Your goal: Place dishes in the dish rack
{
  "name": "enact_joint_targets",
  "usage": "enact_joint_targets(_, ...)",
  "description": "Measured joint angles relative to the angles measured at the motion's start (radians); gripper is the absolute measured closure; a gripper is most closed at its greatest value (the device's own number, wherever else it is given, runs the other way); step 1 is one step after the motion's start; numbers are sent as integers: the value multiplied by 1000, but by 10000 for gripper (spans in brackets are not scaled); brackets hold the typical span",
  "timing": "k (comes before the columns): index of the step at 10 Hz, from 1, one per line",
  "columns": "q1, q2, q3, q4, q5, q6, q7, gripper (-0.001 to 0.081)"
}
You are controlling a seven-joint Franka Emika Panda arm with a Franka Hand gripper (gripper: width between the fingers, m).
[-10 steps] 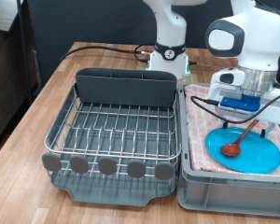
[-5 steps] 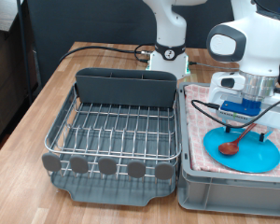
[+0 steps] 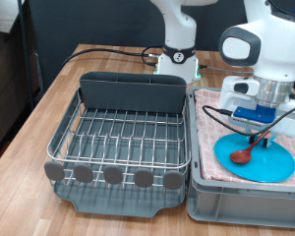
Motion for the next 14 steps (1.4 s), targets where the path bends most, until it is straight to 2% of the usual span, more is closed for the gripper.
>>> enact_joint_targets(1,0,0,0,2,0,-3,0,723)
enact_joint_targets(4,0,-8,3,11,6,-24,-1,722)
enact_joint_targets(6,-2,-42,13,12,27,-51,-4,722)
enact_joint_targets(8,-11,-95,36,10,91,-95,-46,722)
enact_joint_targets(11,-15,-200,54,-4,220,-209,-115,722)
enact_joint_targets(13,-15,-278,53,-51,254,-235,-118,722)
enact_joint_targets(14,-15,-274,53,-50,254,-234,-118,722)
